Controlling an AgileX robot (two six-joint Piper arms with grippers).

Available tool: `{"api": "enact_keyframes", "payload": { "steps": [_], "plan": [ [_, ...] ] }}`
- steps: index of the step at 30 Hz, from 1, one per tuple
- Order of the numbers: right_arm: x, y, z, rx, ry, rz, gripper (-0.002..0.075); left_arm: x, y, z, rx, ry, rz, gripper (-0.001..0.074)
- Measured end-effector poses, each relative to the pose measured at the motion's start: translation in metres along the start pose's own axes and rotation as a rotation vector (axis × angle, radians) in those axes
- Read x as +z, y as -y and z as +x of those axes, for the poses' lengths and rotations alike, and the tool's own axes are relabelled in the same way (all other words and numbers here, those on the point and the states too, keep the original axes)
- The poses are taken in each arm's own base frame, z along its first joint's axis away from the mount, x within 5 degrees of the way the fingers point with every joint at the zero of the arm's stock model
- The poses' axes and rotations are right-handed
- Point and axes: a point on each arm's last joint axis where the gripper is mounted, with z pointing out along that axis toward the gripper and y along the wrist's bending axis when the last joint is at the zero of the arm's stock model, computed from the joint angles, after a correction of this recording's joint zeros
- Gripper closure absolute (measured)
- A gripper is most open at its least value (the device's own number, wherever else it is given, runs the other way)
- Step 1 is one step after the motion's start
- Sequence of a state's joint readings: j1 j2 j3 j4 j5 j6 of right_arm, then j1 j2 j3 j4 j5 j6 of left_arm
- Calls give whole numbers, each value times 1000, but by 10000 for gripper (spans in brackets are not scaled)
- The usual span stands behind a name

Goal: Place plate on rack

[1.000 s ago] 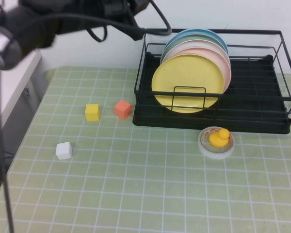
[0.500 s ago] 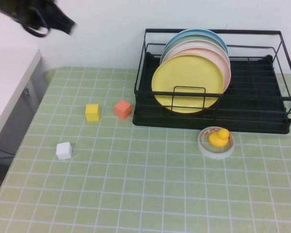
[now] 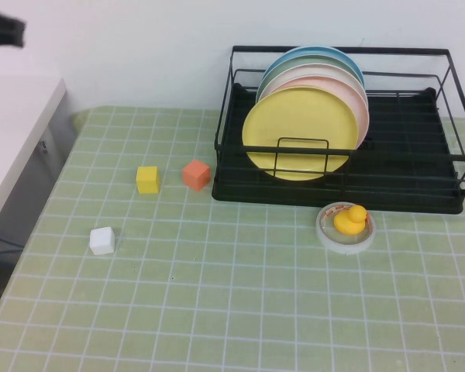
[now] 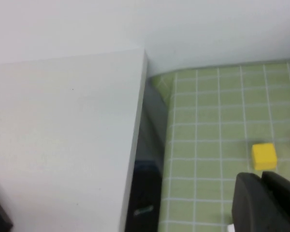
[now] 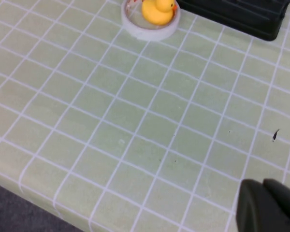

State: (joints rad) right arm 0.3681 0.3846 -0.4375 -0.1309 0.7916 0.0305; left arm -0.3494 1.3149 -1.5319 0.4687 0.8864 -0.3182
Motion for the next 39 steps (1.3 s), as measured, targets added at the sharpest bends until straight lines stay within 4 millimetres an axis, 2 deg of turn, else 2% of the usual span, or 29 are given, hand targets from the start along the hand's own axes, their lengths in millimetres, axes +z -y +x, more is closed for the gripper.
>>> {"api": "enact_keyframes", "payload": {
  "steps": [4,6,12,15,18,21,31,35,39],
  "plan": [
    [0,-1,2,7,-20,-7,726,-28,-9,34,-106,96,31,735],
    [0,-1,4,10,-38,-11,726,-36,-10,58,-129,133,59,735],
    [0,-1,5,13,-49,-14,726,-41,-10,138,-125,96,95,735],
    [0,-1,5,13,-51,-14,726,-41,-10,171,-131,55,96,735],
    [0,-1,5,13,-51,-15,726,-39,-9,195,-133,25,98,735],
    [0,-2,5,14,-51,-16,726,-37,-9,206,-127,-1,92,735],
    [0,-2,5,14,-53,-16,726,-37,-11,213,-131,-43,69,735],
    [0,-2,5,14,-53,-16,726,-48,-17,213,-135,4,55,735],
    [0,-2,5,14,-53,-16,726,-72,-28,215,-204,119,52,736]
  ]
}}
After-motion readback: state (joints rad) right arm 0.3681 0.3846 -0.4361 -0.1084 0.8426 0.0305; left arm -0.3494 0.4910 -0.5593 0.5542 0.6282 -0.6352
